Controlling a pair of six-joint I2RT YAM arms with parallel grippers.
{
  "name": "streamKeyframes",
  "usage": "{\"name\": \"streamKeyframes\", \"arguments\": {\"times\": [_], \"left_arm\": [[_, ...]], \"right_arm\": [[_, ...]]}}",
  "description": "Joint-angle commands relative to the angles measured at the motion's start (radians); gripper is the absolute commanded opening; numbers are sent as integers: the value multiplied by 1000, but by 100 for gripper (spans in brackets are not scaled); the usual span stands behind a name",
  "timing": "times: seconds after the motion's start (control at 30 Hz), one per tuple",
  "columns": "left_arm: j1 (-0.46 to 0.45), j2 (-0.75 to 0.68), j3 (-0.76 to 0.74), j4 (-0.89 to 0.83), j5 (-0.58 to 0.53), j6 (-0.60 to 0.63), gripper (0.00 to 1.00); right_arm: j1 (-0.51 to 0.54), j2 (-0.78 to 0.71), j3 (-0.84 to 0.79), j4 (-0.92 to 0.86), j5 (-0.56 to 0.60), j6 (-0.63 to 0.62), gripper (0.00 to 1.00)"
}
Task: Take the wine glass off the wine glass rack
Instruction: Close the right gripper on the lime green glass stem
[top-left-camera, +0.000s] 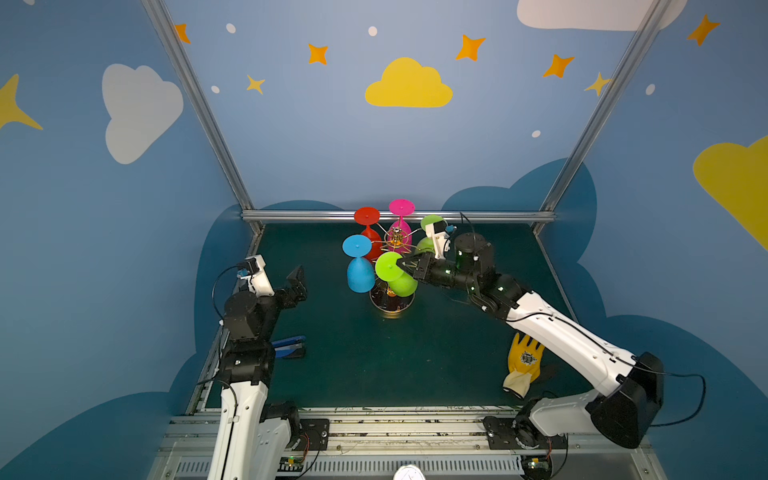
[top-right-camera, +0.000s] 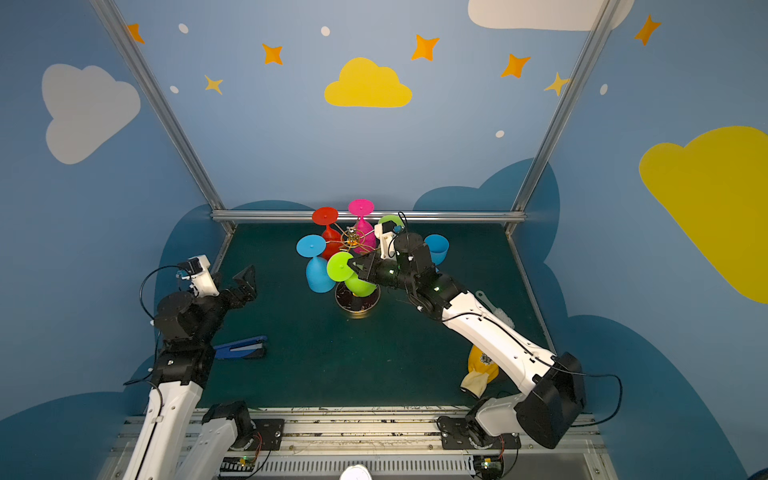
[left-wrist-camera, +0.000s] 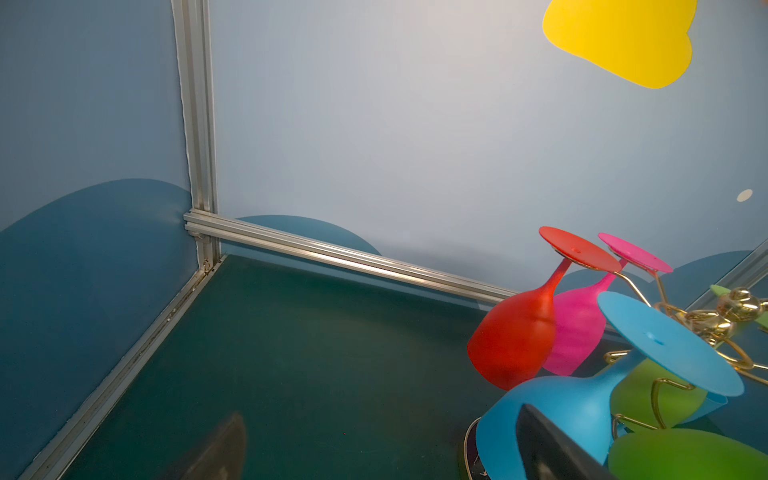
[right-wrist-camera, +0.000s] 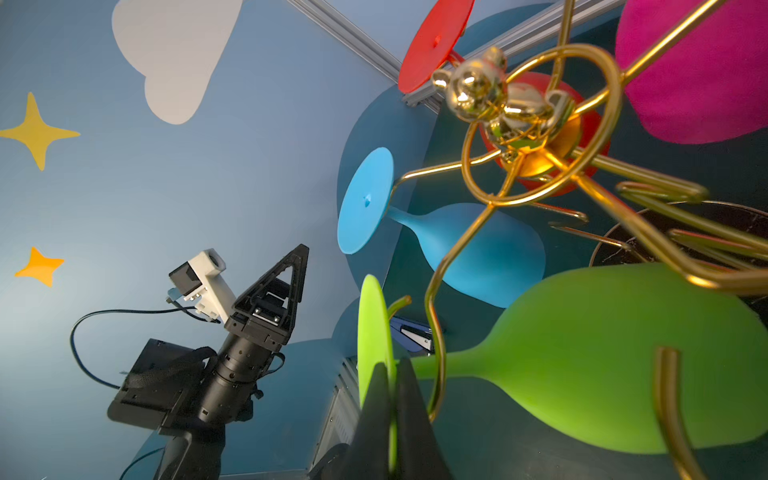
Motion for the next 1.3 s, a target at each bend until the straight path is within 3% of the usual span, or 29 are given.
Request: {"name": "streamKeyframes", "arguments": {"times": [0.0,0.33,1.27], "left_arm": [[3,-11,6,11,-5,-1,100],[3,-19,5,12,-7,-3,100],[0,-37,4,16,-14,-6,100]], "right_arm": [[-11,-5,-4,30,-27,34,0],[-21,-15,25,94,-59,115,0],[-21,7,28,153,13,211,0]]}}
